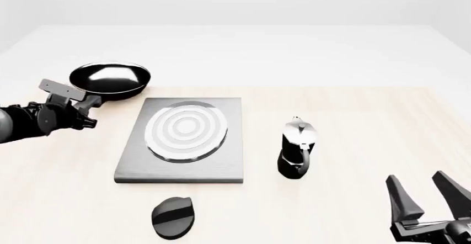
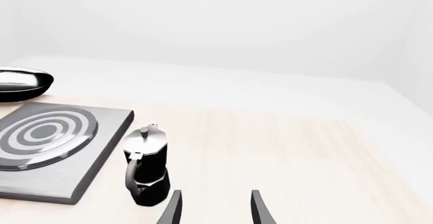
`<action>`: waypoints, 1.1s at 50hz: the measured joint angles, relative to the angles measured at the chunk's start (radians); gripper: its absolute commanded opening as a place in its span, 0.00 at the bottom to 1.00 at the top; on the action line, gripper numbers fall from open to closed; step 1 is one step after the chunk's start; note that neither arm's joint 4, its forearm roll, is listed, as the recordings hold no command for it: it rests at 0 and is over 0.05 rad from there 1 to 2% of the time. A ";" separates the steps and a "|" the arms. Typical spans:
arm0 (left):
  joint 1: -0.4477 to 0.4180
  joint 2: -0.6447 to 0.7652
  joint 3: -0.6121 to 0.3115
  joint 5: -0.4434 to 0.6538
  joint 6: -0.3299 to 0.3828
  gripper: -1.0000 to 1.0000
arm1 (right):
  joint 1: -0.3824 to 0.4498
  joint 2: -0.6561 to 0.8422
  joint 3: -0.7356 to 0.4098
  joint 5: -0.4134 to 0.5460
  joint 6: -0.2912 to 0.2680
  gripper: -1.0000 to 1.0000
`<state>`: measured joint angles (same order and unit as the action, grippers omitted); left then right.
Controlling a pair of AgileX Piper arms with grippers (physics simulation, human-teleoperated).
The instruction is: Turn on the stove and put the frying pan on it.
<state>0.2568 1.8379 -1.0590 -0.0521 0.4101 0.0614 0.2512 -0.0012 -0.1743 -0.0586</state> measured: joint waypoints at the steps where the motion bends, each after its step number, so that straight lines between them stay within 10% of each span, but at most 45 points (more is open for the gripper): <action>1: -0.002 -0.009 0.003 0.001 -0.002 0.00 | 0.000 -0.003 0.000 0.002 0.000 1.00; 55: -0.198 -0.513 0.283 0.054 -0.037 0.00 | 0.018 -0.082 -0.022 0.077 0.007 1.00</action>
<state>0.0589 1.3252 -0.7764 0.0018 0.3729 0.0792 0.1691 -0.0236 -0.0976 -0.0518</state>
